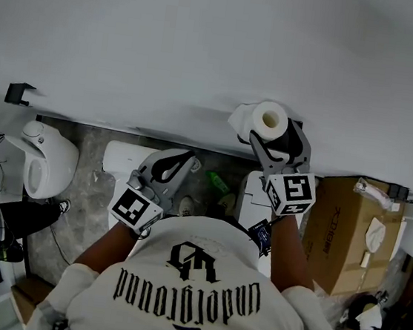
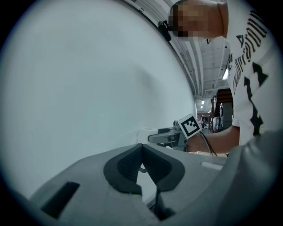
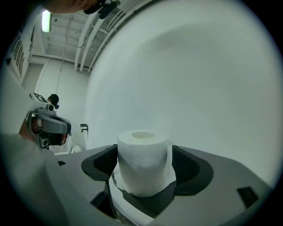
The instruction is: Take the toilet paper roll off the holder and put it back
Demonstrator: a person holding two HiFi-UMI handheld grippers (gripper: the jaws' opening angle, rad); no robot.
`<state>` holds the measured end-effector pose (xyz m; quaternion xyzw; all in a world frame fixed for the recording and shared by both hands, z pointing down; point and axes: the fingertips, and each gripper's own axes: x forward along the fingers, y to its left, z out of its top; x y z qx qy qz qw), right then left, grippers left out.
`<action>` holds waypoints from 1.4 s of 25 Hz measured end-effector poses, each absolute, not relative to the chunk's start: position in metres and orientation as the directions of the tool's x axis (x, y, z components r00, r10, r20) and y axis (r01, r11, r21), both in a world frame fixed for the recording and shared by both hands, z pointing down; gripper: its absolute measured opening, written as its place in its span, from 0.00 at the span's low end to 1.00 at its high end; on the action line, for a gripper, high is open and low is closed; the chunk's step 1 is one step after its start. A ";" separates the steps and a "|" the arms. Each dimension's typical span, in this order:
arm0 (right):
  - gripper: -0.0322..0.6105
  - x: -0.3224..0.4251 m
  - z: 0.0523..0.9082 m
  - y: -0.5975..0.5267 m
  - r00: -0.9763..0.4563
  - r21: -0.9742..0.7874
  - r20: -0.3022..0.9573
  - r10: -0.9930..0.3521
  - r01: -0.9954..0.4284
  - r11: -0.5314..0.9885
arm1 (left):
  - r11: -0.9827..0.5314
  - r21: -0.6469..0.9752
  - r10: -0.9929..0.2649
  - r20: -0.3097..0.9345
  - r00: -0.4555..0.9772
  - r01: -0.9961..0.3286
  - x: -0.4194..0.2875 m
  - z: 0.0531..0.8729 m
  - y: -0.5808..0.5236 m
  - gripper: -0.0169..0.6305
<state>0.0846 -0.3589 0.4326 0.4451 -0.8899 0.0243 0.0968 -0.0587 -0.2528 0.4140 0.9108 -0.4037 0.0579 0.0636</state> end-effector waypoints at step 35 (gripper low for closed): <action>0.23 0.042 0.372 -0.201 -0.464 0.158 0.086 -0.882 -0.868 0.472 | -0.789 0.033 -0.614 -0.034 0.788 -0.613 -0.111 0.375 -0.169 0.05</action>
